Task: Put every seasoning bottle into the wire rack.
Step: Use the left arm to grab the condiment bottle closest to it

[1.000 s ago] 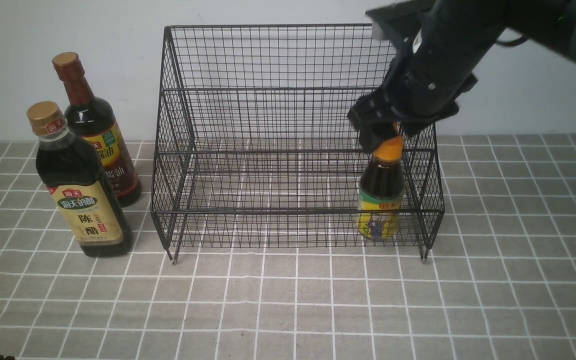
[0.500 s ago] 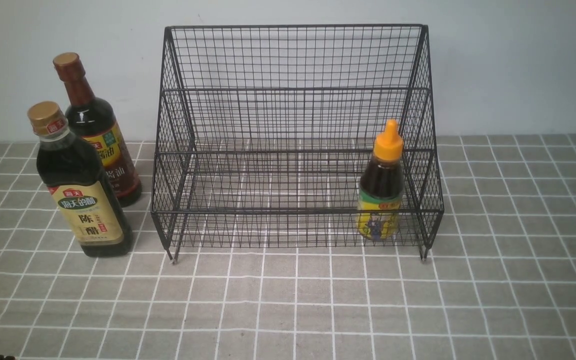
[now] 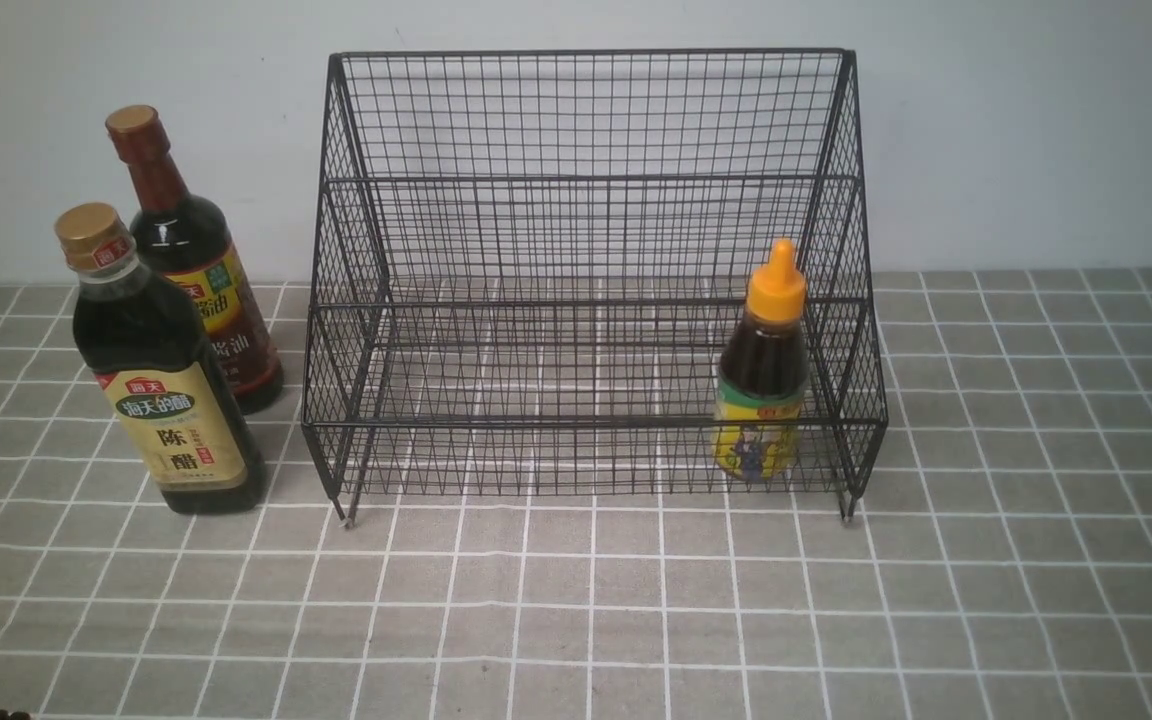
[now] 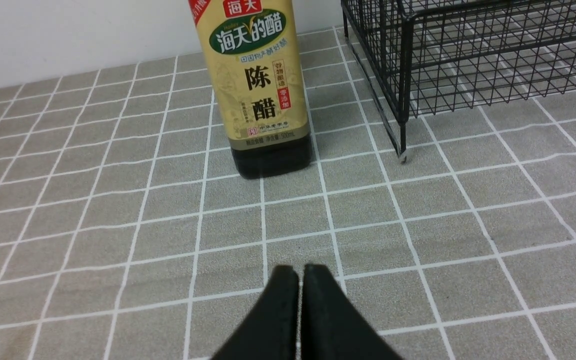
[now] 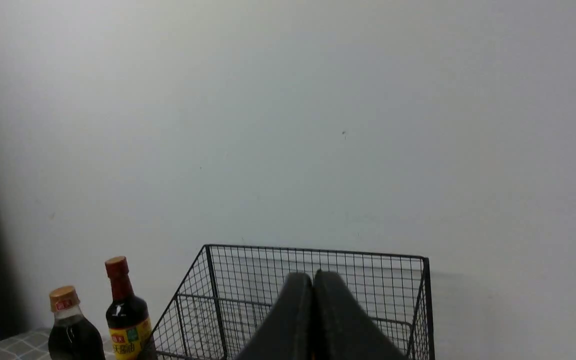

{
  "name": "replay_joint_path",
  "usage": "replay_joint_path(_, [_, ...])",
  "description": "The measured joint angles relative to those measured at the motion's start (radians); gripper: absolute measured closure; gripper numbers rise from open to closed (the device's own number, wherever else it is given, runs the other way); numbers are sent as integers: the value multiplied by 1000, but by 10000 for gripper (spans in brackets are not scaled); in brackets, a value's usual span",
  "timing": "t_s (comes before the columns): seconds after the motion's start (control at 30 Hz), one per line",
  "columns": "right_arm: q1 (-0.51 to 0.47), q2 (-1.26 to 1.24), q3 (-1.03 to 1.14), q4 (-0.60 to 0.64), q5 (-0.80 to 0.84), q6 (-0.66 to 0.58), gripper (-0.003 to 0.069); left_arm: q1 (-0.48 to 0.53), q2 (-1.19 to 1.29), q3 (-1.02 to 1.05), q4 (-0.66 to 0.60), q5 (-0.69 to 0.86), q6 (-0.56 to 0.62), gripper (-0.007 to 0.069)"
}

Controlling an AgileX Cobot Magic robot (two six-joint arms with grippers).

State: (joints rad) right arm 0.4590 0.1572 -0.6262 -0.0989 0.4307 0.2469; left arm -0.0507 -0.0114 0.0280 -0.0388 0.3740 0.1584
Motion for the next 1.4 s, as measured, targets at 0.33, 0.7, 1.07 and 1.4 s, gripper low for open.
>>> replay_joint_path(0.33, [0,-171,241,-11,-78,0,671,0,0,0,0,1,0,631])
replay_joint_path(0.7, [-33,-171,444,-33,-75,0,671,0,0,0,0,2,0,631])
replay_joint_path(1.07, [-345,-170,647,-39,-64,-14,671,0,0,0,0,2,0,631])
replay_joint_path(1.4, [-420,-170,647,-35,-64,-46,671,0,0,0,0,2,0,631])
